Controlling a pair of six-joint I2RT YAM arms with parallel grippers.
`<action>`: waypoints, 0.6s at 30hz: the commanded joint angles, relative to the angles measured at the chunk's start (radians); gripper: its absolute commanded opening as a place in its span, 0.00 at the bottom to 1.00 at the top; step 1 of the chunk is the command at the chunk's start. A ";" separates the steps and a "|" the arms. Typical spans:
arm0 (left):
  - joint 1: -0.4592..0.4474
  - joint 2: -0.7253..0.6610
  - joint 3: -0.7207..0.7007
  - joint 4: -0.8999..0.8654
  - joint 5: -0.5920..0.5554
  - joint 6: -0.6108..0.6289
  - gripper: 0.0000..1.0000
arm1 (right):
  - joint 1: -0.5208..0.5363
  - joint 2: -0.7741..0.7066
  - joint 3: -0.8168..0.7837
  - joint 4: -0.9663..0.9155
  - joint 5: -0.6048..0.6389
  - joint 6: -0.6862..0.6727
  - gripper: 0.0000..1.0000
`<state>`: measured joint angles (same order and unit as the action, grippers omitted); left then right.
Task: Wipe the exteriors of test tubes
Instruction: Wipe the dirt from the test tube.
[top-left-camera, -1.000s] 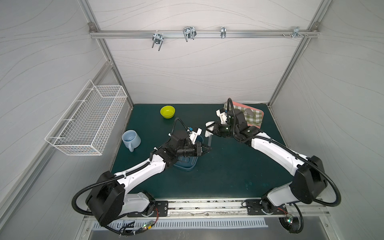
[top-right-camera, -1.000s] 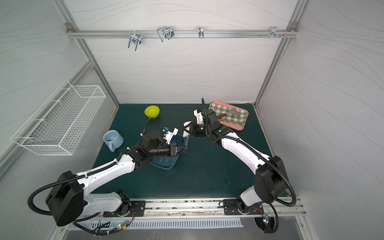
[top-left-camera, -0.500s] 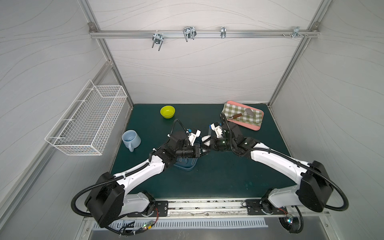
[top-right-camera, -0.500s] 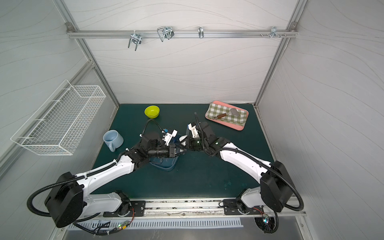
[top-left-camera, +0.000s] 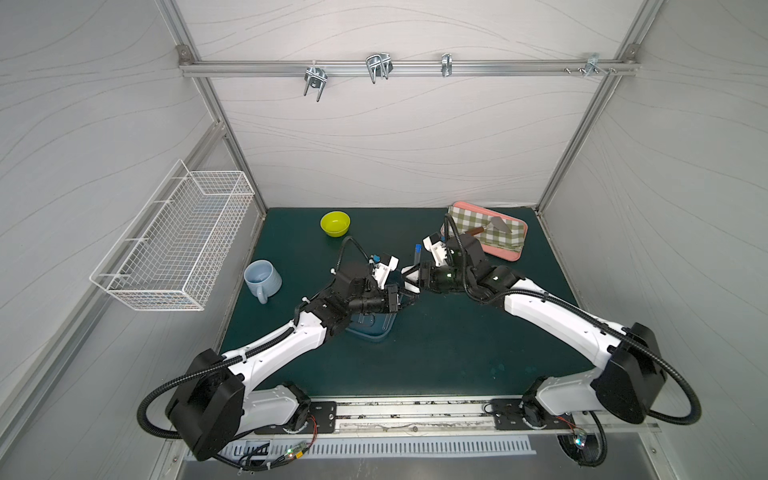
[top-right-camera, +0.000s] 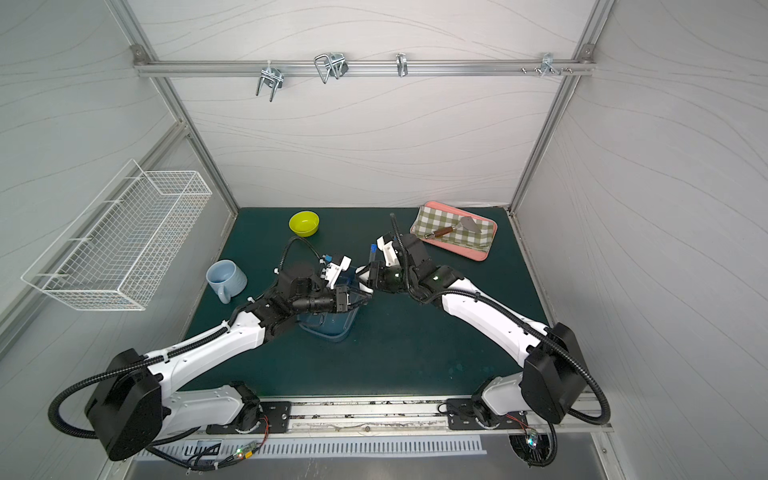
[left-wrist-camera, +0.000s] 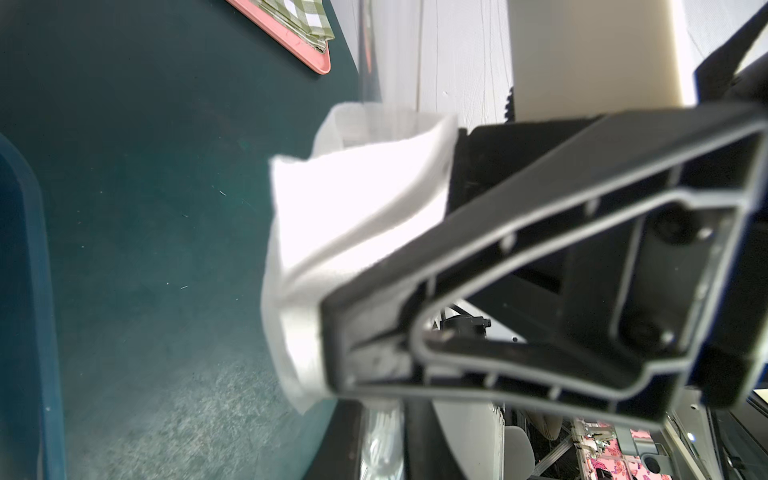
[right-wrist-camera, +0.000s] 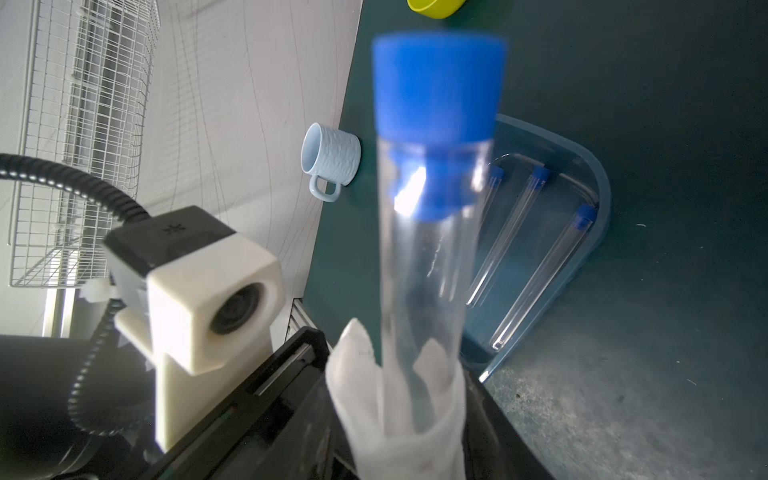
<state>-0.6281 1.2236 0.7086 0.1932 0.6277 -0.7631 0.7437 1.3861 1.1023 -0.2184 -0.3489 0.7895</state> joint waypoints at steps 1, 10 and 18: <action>0.007 -0.017 0.009 0.060 -0.003 -0.003 0.04 | -0.020 -0.032 0.021 -0.078 0.004 -0.026 0.50; 0.010 -0.015 0.009 0.062 0.000 -0.002 0.04 | -0.047 -0.046 0.016 -0.081 -0.032 -0.015 0.46; 0.010 -0.015 0.014 0.060 0.004 -0.002 0.04 | -0.034 -0.027 -0.027 0.003 -0.053 0.022 0.36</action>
<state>-0.6231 1.2236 0.7086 0.1917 0.6281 -0.7635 0.7029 1.3602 1.0874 -0.2451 -0.3874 0.7933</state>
